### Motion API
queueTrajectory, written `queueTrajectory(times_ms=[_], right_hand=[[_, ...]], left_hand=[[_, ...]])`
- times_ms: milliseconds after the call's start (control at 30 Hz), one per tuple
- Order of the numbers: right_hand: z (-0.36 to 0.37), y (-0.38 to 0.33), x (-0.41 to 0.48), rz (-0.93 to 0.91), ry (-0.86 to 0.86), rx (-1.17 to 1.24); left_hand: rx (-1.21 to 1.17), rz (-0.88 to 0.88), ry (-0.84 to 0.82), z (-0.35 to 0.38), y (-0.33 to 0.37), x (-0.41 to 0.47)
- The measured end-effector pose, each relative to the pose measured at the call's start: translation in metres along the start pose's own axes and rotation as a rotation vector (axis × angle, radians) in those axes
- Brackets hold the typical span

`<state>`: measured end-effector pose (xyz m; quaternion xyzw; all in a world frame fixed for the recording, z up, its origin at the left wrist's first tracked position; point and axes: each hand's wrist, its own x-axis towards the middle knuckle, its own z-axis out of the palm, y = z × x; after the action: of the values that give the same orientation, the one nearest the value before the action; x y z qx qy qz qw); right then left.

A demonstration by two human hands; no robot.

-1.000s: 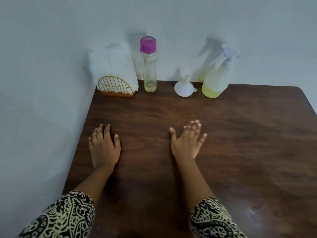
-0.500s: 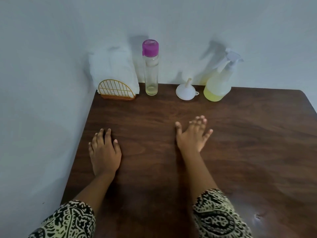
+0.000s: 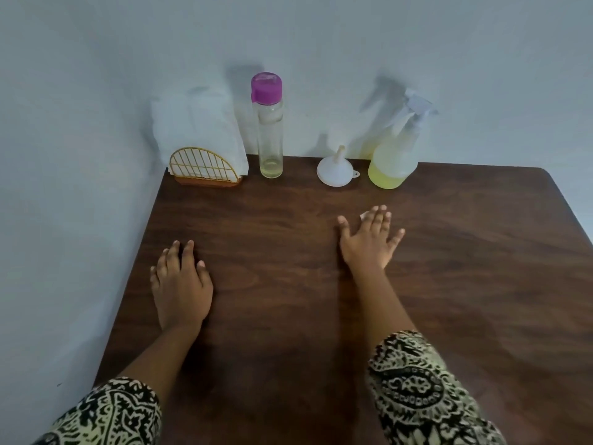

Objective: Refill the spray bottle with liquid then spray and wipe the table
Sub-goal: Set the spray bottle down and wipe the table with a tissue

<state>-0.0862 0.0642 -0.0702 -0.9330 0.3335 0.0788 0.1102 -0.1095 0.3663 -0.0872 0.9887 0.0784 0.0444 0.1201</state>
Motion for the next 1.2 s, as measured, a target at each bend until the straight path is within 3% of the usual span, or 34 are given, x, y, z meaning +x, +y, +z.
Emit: queueTrajectory(times_ms=[67,167,233,300,367,500,567,633,700,767,833,900,1033,1100,1200], right_hand=[[0.019,-0.042,-0.026,-0.109,0.009,0.033],[0.048,-0.107,-0.108,-0.515,-0.080,0.025],[0.050,-0.109,-0.147,-0.667,-0.165,-0.025],[0.046,-0.071,-0.142,-0.611,-0.083,0.025],[0.033,-0.007,-0.115,-0.392,0.050,0.070],[0.007,0.072,-0.080,-0.044,-0.003,-0.031],[0.020,0.047,-0.096,-0.105,0.029,0.007],[0.036,0.002,-0.127,-0.319,0.016,0.065],[0.046,-0.035,-0.169,-0.585,-0.089,0.040],[0.047,-0.039,-0.185,-0.691,-0.156,-0.006],[0.047,-0.009,-0.169,-0.599,-0.047,0.017],[0.037,0.048,-0.138,-0.354,0.107,0.002],[0.006,0.131,-0.102,0.025,0.027,0.019],[0.018,0.105,-0.117,-0.044,0.043,0.033],[0.044,0.033,-0.165,-0.332,0.046,0.114]], left_hand=[[-0.006,0.001,-0.002,-0.001,0.000,0.000],[-0.030,0.010,-0.011,-0.001,-0.004,0.000],[-0.052,0.018,-0.011,-0.002,-0.005,0.000],[-0.067,0.016,-0.001,-0.002,-0.006,-0.001],[-0.064,0.017,0.003,-0.002,-0.005,-0.002],[-0.044,0.030,-0.001,-0.003,0.002,-0.008],[-0.048,0.026,-0.010,-0.003,0.003,-0.014],[-0.059,0.022,-0.012,-0.003,0.003,-0.026],[-0.078,0.028,-0.022,-0.004,0.001,-0.039],[-0.081,0.036,-0.036,-0.005,-0.003,-0.055],[-0.087,0.042,-0.036,-0.006,-0.008,-0.070],[-0.081,0.040,-0.032,-0.007,-0.010,-0.084],[-0.052,0.024,-0.025,-0.008,-0.006,-0.098],[-0.048,0.026,-0.017,-0.008,-0.005,-0.097],[-0.089,0.024,-0.013,-0.009,-0.006,-0.097]])
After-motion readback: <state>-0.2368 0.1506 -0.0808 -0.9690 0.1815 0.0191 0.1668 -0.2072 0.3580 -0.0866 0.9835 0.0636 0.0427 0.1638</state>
